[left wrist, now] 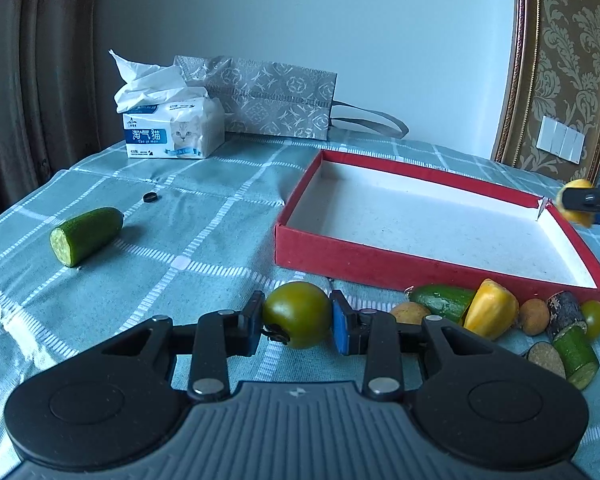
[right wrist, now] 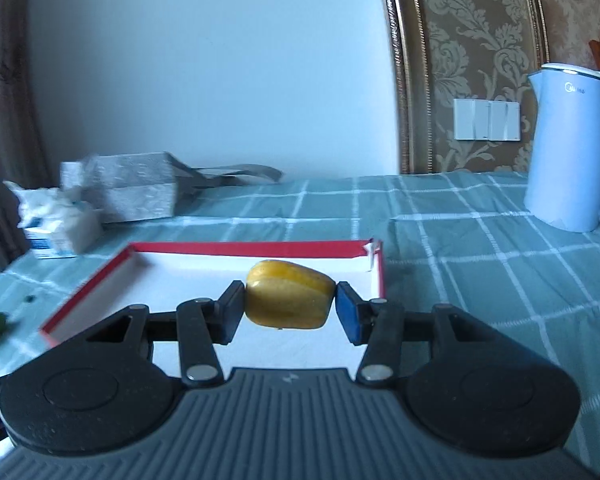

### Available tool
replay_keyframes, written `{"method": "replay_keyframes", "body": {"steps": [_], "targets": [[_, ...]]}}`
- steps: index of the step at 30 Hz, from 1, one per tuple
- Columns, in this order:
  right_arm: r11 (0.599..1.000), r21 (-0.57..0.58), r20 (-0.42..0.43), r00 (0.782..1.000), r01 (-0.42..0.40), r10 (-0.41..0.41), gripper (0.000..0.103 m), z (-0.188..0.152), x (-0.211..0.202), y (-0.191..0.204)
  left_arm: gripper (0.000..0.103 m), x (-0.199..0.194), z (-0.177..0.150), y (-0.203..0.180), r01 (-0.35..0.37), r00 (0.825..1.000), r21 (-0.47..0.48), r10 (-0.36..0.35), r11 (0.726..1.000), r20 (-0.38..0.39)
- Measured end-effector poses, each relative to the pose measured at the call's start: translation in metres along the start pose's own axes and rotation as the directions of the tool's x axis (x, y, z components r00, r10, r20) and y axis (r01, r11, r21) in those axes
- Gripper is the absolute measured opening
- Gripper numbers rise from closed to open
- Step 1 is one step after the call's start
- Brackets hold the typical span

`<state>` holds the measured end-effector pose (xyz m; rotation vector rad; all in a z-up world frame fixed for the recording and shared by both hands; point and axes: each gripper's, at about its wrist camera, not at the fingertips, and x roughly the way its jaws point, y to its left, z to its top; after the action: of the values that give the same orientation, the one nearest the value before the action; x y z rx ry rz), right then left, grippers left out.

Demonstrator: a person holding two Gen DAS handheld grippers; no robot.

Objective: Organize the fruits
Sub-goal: 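Carry the yellow pepper into the red tray with the right gripper while the left gripper grasps a green tomato, then carry the green tomato into the red tray and open the left gripper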

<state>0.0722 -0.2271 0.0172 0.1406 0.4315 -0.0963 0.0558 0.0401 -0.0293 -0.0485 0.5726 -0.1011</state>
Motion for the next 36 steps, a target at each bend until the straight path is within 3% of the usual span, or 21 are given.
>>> {"method": "replay_keyframes", "body": {"steps": [4,5,6,7,12,17,24,36], "targets": [[0.999,-0.007,-0.036,0.998,0.046,-0.046,0.048,-0.003,0.029,-0.003,0.033,0.003,0.001,0.002,0.005,1.000,-0.008,-0.005,1.000,-0.012],[0.999,-0.005,-0.056,0.997,0.049,-0.049,0.051,-0.004,0.036,-0.005,0.033,0.003,0.001,0.002,0.006,1.000,-0.009,-0.007,1.000,-0.014],[0.999,0.006,-0.064,0.997,0.052,-0.052,0.063,-0.006,0.039,-0.007,0.033,0.003,0.000,0.002,0.007,1.000,-0.011,-0.007,1.000,-0.015],[0.998,0.017,-0.052,0.997,0.059,-0.058,0.071,-0.008,0.038,-0.010,0.033,0.003,0.000,0.003,0.007,1.000,-0.012,-0.008,1.000,-0.016],[0.998,0.035,0.040,0.998,0.047,-0.048,0.072,-0.017,0.008,-0.015,0.033,0.004,0.000,0.003,0.006,1.000,-0.016,-0.007,1.000,-0.022],[1.000,0.008,0.150,0.988,0.024,-0.025,0.086,-0.036,-0.041,-0.018,0.033,0.004,0.000,0.003,0.002,1.000,-0.015,-0.003,1.000,-0.019],[1.000,0.006,0.249,0.968,0.026,-0.026,0.088,-0.064,-0.094,-0.025,0.033,0.001,-0.001,0.001,-0.005,1.000,0.003,0.005,1.000,-0.012],[0.998,0.069,0.260,0.965,0.001,-0.019,0.090,-0.071,-0.094,-0.041,0.033,-0.015,0.001,-0.011,-0.038,0.999,0.069,0.037,0.997,0.016]]}}
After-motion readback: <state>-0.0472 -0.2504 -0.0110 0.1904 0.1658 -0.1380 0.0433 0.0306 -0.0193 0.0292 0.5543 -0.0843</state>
